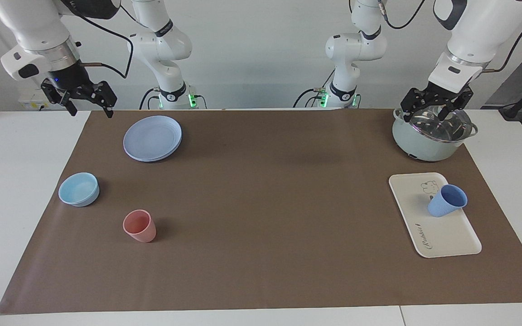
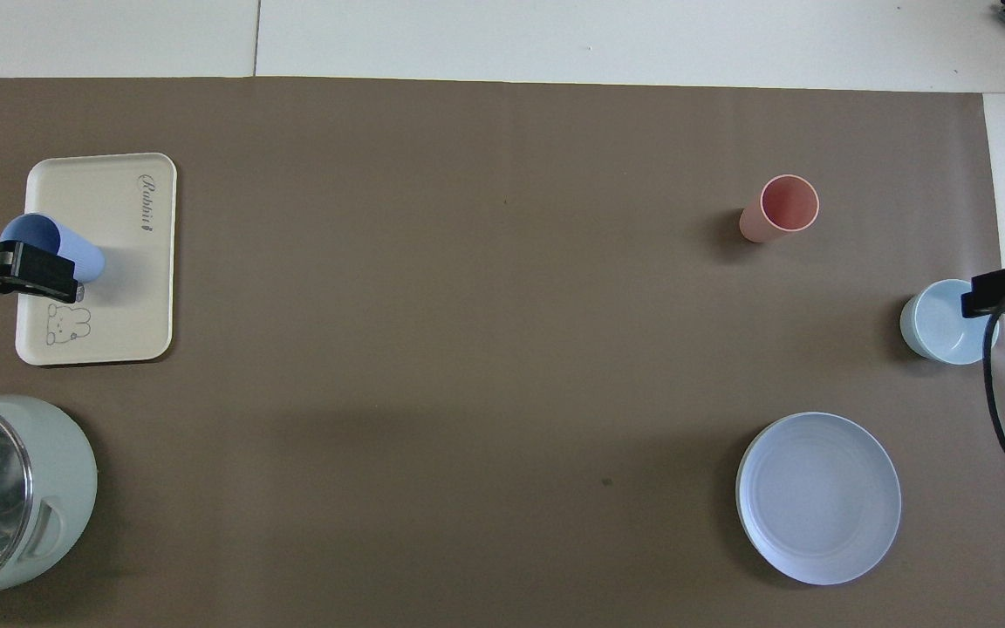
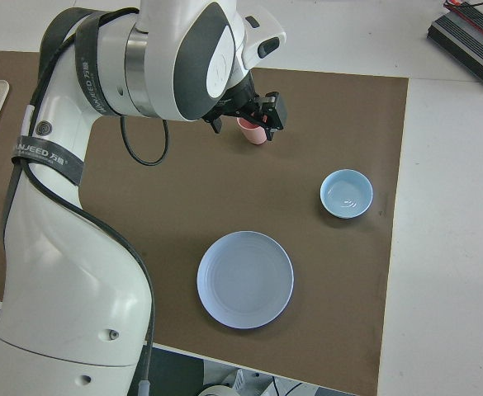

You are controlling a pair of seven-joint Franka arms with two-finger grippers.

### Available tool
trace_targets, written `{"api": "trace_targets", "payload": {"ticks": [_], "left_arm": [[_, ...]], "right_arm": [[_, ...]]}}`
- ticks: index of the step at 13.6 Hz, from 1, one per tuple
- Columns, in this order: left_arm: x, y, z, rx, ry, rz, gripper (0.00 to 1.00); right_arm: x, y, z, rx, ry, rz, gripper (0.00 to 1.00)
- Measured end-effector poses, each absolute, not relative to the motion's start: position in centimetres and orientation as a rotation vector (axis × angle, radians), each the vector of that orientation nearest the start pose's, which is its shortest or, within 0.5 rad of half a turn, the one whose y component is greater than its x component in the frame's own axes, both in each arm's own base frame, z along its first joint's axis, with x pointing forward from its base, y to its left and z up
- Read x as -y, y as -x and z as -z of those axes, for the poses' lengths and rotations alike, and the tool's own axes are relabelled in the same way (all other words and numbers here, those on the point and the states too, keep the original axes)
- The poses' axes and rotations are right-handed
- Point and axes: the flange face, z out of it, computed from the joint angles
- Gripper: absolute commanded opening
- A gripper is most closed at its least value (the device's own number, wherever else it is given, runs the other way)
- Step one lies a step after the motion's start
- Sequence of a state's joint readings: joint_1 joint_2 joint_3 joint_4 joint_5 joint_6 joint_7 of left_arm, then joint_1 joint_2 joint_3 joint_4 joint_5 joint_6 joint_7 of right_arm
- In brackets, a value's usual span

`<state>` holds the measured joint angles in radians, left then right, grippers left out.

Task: Place cup on tray

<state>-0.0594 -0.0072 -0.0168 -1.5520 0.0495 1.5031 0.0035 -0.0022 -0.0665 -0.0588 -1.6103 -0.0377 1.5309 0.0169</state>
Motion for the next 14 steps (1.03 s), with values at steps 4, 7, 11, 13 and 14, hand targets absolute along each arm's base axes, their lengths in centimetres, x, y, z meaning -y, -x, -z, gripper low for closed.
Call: {"api": "trace_targets", "payload": {"ticks": [4, 7, 11, 13, 14], "left_arm": [[3.3, -54.6, -62.9, -0.095, 3.131, -0.02, 1.0], [2.6, -54.7, -63.0, -0.071, 3.137, -0.001, 1.0], [2.5, -54.9, -63.1, -0.068, 3.137, 0.017, 1.0], [2.5, -54.9, -63.1, -0.068, 3.137, 0.02, 1.0], [2.5, -54.9, -63.1, -0.068, 3.137, 0.02, 1.0]], "right_arm": [[2.9, -52.9, -63.8, -0.126, 3.163, -0.021, 1.0], [2.9, -52.9, -63.8, -0.126, 3.162, -0.022, 1.0], [2.9, -52.9, -63.7, -0.126, 3.162, -0.025, 1.0], [2.9, -52.9, -63.7, -0.126, 3.162, -0.026, 1.0], [2.9, -52.9, -63.7, -0.126, 3.162, -0.027, 1.0]]}}
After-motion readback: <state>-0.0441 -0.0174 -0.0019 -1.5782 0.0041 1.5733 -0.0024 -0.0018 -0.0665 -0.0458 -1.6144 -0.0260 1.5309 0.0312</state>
